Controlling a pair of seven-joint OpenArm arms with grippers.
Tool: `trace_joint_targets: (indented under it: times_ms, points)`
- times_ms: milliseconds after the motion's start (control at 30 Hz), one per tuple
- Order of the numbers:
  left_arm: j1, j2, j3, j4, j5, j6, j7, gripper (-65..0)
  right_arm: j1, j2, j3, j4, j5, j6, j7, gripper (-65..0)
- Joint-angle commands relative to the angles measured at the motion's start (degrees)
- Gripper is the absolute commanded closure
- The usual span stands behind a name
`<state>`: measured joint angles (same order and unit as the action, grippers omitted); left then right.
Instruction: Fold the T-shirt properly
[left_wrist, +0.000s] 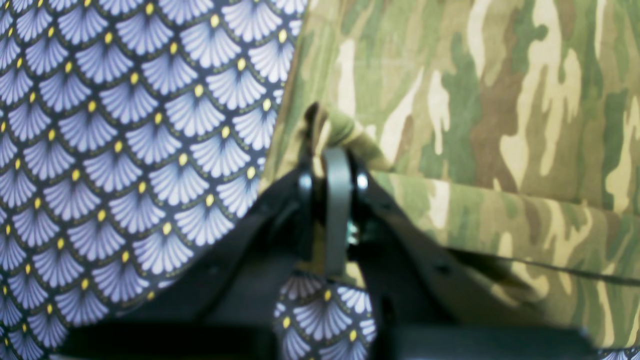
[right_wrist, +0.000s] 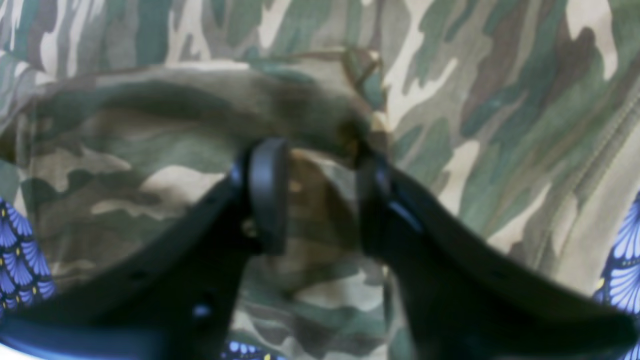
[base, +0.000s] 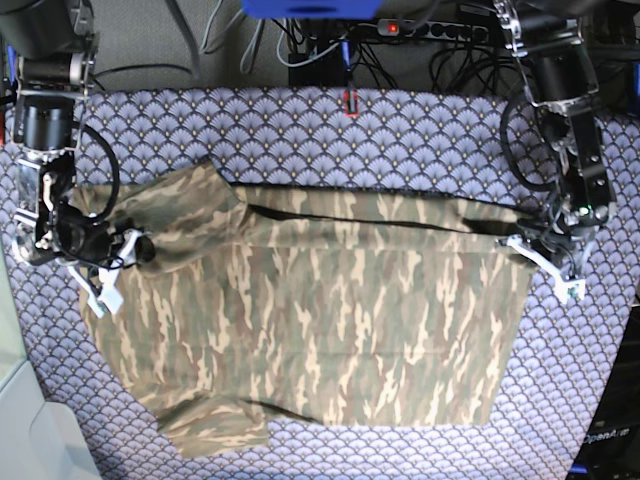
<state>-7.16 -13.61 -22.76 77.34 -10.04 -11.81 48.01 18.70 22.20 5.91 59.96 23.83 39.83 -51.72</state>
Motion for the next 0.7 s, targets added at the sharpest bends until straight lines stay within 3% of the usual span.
trace_joint_targets:
  times_ms: [0,100,667]
  points:
    - [-1.1,-0.8,-0.2,1.1,0.0,0.1,-1.0,-0.5,1.2,0.9,0.2,0.9,0.6,0.2,1.0,-12.8]
    - [-1.1,-0.8,-0.2,1.1,0.0,0.1,-1.0,-0.5,1.3,0.9,0.2,0.9,0.6,0.2,1.0,-0.4]
    - [-1.1,-0.8,-0.2,0.9,0.0,0.1,-1.0,-0.5,3.7,1.2,0.5,0.8,0.6,0.2,1.6,-0.1]
